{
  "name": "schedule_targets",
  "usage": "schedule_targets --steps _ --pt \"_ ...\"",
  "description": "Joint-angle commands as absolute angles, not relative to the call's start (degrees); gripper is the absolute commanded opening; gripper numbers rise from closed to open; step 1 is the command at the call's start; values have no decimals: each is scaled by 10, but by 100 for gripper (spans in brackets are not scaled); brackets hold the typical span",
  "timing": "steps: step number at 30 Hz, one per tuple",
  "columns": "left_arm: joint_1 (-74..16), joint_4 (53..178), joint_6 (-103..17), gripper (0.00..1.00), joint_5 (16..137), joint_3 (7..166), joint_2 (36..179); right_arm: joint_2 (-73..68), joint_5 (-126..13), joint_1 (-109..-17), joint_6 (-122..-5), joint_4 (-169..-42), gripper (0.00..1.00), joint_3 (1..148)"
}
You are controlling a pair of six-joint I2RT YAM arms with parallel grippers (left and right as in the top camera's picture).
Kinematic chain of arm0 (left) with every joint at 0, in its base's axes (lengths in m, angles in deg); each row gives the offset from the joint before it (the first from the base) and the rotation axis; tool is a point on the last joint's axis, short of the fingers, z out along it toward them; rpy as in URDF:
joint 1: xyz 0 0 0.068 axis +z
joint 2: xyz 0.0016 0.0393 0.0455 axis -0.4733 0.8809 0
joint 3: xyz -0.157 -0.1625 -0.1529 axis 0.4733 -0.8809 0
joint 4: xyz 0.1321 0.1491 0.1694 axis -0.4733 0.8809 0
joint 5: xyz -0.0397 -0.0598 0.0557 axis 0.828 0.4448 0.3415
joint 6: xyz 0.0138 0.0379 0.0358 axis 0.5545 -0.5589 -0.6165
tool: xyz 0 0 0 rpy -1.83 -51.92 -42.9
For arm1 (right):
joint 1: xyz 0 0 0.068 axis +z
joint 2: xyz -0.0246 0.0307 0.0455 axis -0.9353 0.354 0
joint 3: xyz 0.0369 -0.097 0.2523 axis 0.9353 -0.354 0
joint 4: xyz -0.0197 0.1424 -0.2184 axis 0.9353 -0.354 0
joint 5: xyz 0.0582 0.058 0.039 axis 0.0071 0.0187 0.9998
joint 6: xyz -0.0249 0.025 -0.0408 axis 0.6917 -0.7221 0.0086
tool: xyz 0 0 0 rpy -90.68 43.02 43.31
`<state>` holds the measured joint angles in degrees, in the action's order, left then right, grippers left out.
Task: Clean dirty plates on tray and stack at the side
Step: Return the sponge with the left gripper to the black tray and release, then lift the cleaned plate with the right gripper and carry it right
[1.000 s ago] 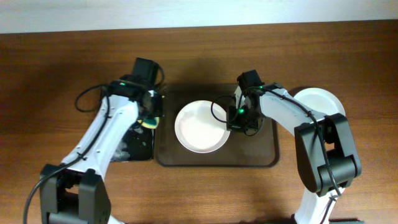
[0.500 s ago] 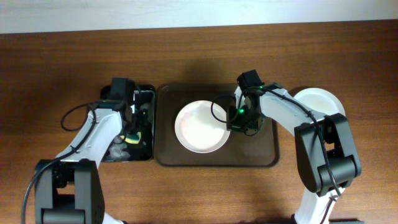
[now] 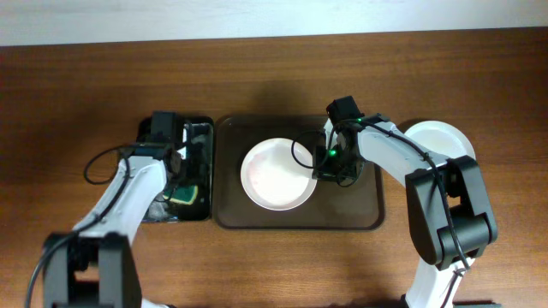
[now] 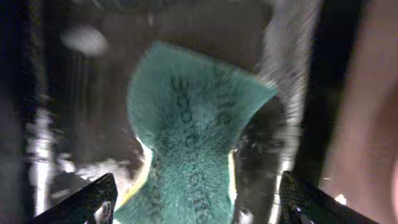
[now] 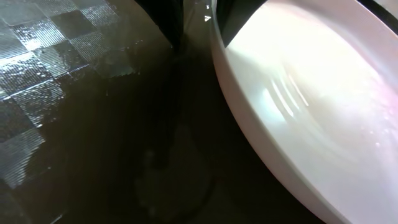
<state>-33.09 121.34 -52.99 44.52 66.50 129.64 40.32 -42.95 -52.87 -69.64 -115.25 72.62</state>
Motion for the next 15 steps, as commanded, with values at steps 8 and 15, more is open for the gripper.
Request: schedule_targets --steps 8,15 --pt "-330 1258 -531 100 488 685 1228 412 -446 -527 -693 -1152 4 724" --pt "-330 1260 -531 100 488 685 1228 354 -479 -529 -693 -1168 4 736"
